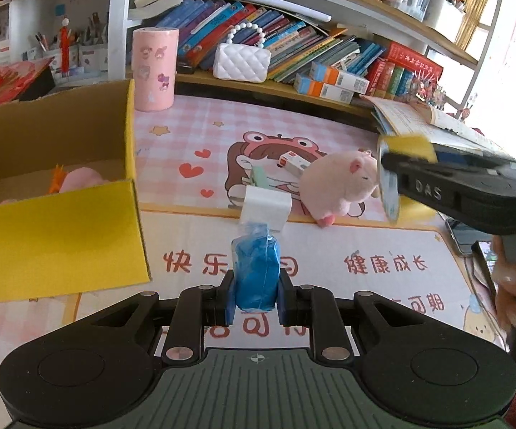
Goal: Organize objects
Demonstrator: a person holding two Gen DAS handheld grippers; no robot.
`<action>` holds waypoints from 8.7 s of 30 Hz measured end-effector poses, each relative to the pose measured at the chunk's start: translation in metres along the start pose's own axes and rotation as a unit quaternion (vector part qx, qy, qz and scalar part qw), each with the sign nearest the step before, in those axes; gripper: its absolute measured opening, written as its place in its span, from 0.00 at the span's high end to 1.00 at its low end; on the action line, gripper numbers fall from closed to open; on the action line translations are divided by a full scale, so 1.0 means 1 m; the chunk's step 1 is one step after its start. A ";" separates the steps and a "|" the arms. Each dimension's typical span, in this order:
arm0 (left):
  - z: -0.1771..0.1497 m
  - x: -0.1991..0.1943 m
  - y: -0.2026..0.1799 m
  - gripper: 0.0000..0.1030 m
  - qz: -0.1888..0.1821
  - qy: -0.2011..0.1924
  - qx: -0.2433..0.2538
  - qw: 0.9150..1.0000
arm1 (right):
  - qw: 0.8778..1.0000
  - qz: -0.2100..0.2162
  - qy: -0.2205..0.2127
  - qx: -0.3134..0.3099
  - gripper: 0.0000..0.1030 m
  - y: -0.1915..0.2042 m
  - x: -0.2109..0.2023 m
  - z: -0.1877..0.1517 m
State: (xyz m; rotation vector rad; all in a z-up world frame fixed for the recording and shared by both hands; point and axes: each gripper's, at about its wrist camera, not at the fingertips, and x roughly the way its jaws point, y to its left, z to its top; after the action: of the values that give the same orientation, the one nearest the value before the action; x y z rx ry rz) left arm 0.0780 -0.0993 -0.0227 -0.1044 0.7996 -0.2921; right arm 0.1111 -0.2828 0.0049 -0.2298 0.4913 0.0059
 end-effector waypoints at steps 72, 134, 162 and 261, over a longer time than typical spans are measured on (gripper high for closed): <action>-0.072 -0.169 0.153 0.81 0.046 -0.086 -0.018 0.995 | 0.978 0.187 0.080 0.046 0.62 0.214 -0.148 -0.024; 0.045 -0.021 0.185 0.50 0.157 -0.056 -0.050 0.985 | 0.945 0.316 0.072 -0.030 0.58 0.238 0.063 0.093; -0.018 -0.115 0.164 0.19 0.153 -0.110 -0.032 0.982 | 0.991 0.134 -0.018 0.015 0.29 0.200 -0.073 0.040; 0.049 0.151 -0.040 0.23 0.106 0.021 0.096 0.989 | 0.984 0.127 0.107 0.055 0.16 -0.034 0.120 -0.011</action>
State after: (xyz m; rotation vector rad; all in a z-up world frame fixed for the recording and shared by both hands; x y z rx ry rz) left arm 0.2037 -0.1829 -0.0847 0.1678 0.8132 -0.1680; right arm 0.2142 -0.3238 -0.0533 -0.0569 0.7315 0.2048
